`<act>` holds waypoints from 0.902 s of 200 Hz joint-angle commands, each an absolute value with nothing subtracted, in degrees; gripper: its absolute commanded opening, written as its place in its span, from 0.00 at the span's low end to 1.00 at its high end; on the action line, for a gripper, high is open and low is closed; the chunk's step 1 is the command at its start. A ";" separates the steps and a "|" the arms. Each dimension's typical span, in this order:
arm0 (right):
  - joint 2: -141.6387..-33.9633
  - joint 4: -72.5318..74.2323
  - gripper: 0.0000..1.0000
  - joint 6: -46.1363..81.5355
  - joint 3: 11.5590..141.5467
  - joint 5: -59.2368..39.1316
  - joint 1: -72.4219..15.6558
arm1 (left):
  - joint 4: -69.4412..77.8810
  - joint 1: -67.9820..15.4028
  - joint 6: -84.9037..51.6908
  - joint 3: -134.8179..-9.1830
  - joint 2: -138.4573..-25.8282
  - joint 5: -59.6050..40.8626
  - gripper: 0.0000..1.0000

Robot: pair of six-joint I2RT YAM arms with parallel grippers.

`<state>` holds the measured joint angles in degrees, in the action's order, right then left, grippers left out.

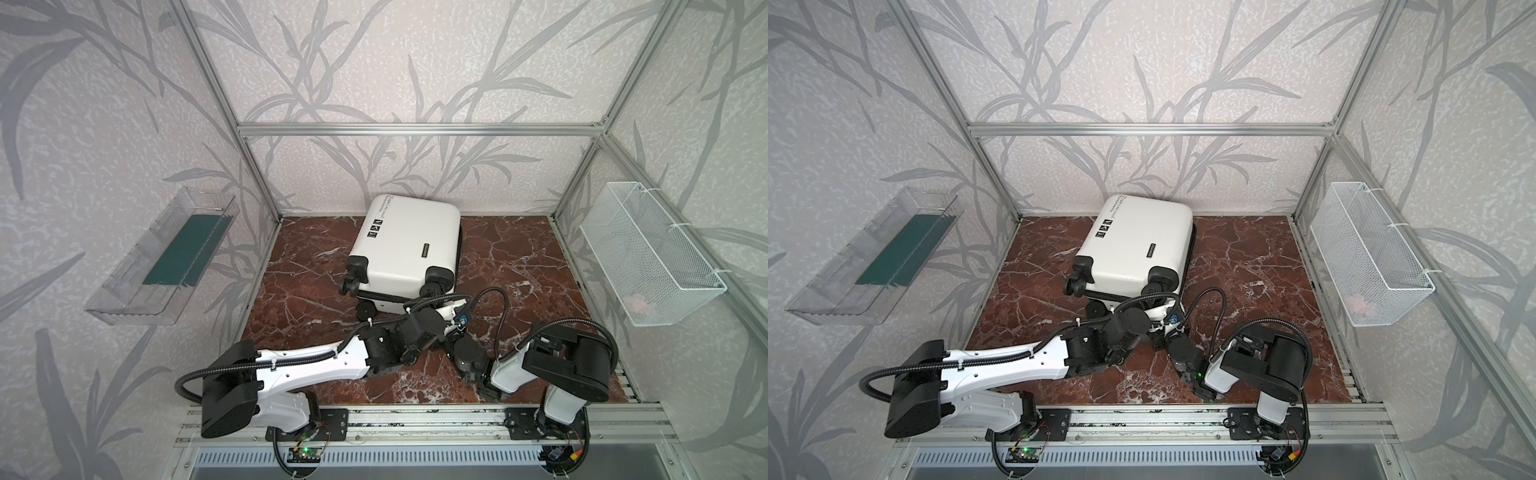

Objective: Pack the luggage

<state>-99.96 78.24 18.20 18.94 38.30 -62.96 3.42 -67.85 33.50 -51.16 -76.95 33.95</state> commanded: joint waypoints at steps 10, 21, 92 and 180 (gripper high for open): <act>-100.55 80.66 0.28 17.61 20.57 39.52 -61.87 | 9.14 -67.85 32.57 -52.62 -75.64 32.59 0.00; -100.55 80.68 0.21 17.67 20.48 39.25 -61.86 | 9.23 -67.85 32.55 -52.65 -75.81 32.56 0.00; -99.08 80.68 0.00 20.96 17.50 40.05 -61.94 | 9.18 -67.85 32.55 -52.91 -76.29 32.44 0.00; -98.65 80.64 0.00 29.30 10.96 54.05 -61.72 | 9.14 -67.85 32.54 -52.59 -75.51 32.45 0.00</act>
